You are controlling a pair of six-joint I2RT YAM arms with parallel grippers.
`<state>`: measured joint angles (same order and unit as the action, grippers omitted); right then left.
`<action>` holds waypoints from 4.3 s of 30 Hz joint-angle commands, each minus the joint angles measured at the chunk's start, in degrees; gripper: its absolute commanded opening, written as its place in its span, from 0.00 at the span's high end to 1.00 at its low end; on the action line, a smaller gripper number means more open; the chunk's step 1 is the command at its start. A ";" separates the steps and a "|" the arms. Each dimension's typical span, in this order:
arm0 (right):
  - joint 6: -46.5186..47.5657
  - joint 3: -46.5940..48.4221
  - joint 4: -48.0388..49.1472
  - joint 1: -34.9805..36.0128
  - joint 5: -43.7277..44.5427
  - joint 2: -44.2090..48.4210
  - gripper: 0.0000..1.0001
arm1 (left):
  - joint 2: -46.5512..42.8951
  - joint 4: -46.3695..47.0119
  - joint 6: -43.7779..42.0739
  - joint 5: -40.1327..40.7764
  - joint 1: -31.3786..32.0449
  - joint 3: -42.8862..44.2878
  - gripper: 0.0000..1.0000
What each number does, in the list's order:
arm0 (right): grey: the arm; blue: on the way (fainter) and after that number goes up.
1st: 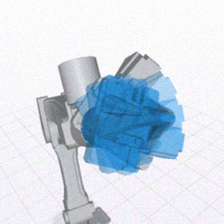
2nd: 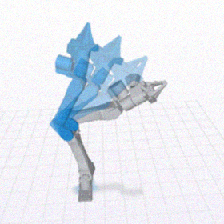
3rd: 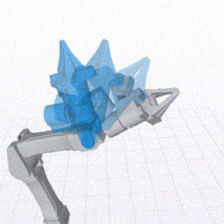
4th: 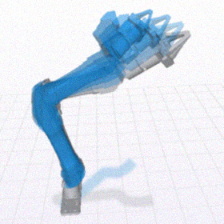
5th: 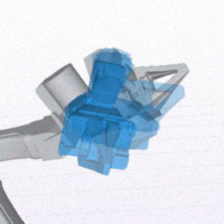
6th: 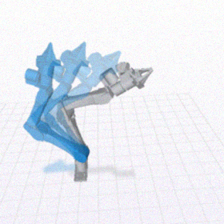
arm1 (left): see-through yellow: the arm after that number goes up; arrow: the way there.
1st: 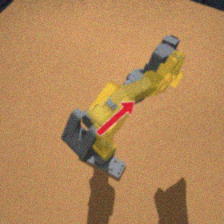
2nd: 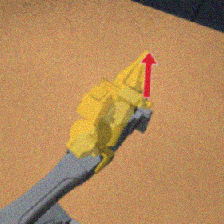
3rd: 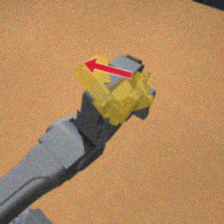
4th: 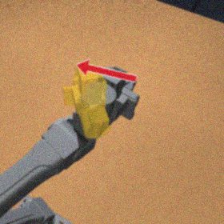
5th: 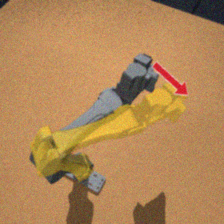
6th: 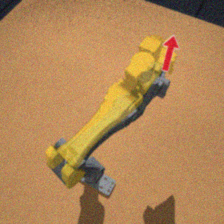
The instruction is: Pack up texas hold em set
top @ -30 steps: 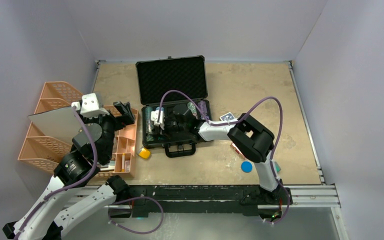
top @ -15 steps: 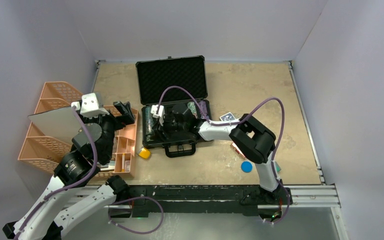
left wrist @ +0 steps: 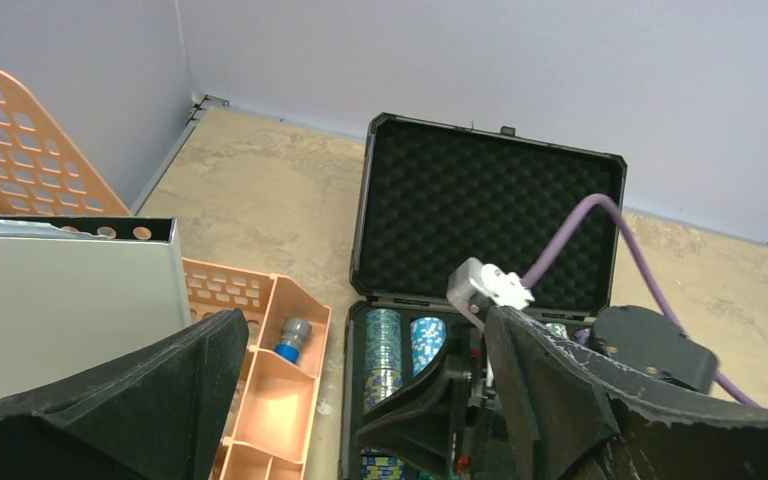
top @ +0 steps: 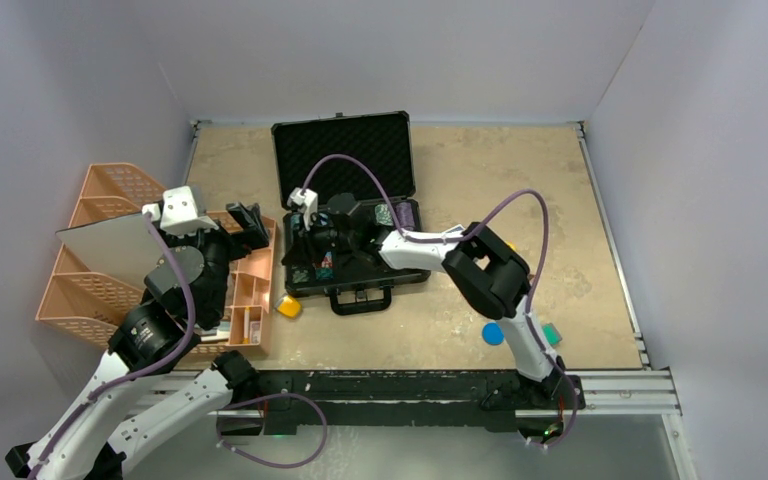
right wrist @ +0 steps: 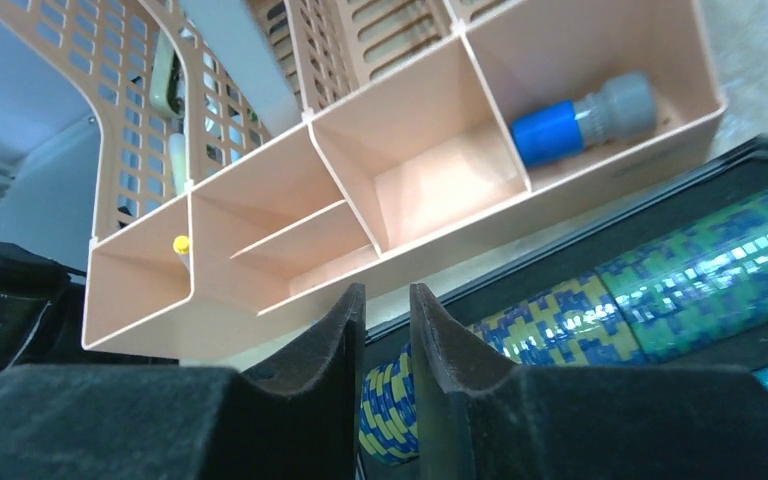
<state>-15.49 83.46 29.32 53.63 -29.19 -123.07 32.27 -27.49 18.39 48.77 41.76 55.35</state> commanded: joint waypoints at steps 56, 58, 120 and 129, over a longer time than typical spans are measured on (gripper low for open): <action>-9.28 6.75 -15.11 -1.26 1.30 1.77 0.80 | 4.83 -0.73 1.42 -4.21 -1.06 -0.25 0.07; -9.25 5.91 -14.12 -1.21 0.51 1.34 0.76 | 4.61 -0.85 1.62 -4.21 -1.02 -0.21 0.07; -20.84 -14.99 -9.83 -0.70 16.53 27.75 0.72 | 2.74 0.42 0.69 -2.99 -1.20 -0.77 0.07; -19.69 -27.33 -40.58 -0.70 47.80 50.77 0.60 | 1.10 -0.44 2.70 -9.55 -1.22 -1.19 0.07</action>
<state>-35.31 60.95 5.43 53.19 1.63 -79.40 33.39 -28.56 20.16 43.00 40.88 54.41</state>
